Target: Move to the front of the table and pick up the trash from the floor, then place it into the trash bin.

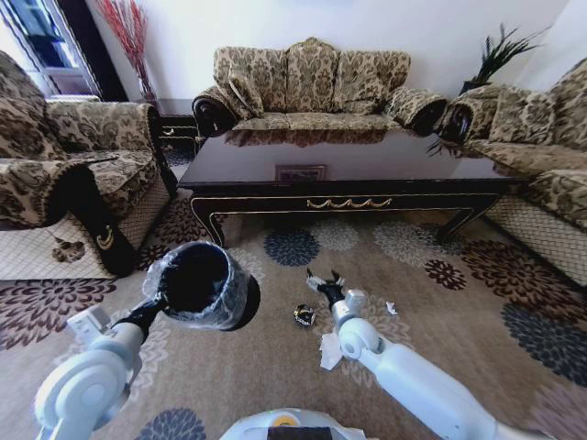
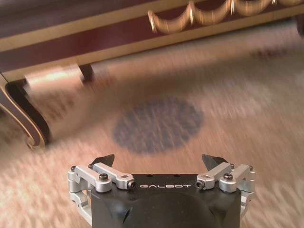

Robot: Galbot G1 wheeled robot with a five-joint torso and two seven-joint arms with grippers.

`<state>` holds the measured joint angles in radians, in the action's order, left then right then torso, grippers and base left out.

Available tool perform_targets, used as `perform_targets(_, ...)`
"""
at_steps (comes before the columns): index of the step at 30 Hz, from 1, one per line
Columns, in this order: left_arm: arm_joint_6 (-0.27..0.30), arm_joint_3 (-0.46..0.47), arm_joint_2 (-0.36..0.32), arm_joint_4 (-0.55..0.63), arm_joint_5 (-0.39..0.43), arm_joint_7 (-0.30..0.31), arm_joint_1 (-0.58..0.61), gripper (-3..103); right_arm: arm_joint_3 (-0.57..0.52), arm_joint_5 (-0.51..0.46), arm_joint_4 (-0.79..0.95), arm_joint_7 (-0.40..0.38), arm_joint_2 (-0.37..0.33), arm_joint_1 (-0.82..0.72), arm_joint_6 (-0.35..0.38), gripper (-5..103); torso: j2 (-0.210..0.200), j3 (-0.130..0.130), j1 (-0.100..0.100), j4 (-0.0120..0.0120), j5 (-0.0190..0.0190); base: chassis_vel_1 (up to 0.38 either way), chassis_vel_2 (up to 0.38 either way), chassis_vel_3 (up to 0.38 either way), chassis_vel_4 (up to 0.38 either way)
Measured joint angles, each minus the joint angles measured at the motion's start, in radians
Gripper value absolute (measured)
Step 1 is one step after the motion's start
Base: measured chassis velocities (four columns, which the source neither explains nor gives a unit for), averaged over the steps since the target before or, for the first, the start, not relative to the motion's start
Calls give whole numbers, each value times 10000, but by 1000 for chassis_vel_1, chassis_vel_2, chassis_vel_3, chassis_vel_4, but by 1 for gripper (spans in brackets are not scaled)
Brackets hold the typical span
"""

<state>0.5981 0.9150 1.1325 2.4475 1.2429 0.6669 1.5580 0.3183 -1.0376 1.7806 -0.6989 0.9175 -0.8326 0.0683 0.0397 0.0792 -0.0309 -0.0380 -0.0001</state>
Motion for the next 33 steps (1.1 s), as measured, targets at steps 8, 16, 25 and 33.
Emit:
perform_targets(8,24,307,-13,99,102,-4,22,3,1157,-2315,-814,-2313,537,1546,2039,100,0,1,0,3,0,0,0,0,0)
perform_targets(16,142,288,24,329,52,-169,125,3,1832,-2311,-1935,-2718,992,1952,3801,100,0,1,0,-3,0,0,0,0,0)
perform_targets(25,144,329,-1,289,-15,-221,182,3,3067,306,-2667,-2347,972,2134,4353,100,0,0,0,-1,1,0,0,0,0)
perform_targets(33,172,383,38,248,-56,-245,184,3,4458,1004,-2807,-2302,931,2576,4627,100,0,0,1,-1,-1,0,0,0,0)
